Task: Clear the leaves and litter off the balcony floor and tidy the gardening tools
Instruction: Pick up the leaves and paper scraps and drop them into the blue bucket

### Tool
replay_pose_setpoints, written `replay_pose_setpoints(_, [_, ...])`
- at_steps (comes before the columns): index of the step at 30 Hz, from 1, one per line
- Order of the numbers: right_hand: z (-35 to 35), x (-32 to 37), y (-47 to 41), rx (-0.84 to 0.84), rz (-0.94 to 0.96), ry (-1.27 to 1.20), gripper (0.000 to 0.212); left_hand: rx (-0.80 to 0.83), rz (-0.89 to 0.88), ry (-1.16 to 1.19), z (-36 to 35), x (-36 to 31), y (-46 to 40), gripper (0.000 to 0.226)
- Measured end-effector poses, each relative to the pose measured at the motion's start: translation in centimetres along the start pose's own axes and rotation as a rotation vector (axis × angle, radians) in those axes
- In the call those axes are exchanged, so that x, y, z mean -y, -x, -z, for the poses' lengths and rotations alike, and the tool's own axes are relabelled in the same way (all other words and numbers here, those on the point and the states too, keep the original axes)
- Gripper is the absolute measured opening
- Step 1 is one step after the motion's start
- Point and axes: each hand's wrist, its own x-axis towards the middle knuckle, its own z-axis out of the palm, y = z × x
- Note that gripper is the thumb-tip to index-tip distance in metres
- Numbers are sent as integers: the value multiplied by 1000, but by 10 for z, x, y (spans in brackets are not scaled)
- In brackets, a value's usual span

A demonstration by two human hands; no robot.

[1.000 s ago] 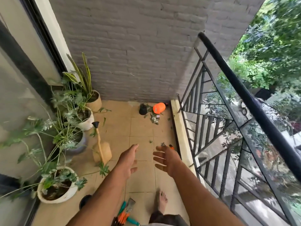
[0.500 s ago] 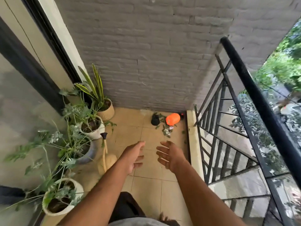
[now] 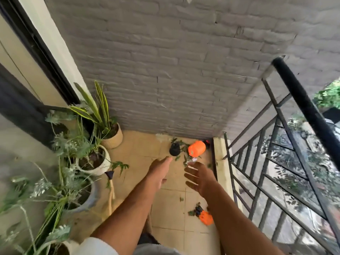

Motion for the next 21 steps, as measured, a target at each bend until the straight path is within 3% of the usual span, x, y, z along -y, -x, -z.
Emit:
replay_pose_setpoints(5, [-30, 45, -36, -29, 33, -142, 31, 26, 24, -73, 16, -48, -63, 65])
replay_pose_setpoints(10, [-24, 59, -68, -115, -7, -276, 28, 22, 62, -159, -12, -72, -100, 29])
replay_pose_setpoints(21, [21, 114, -200, -203, -21, -428, 25, 56, -49, -457, -77, -129, -220, 35])
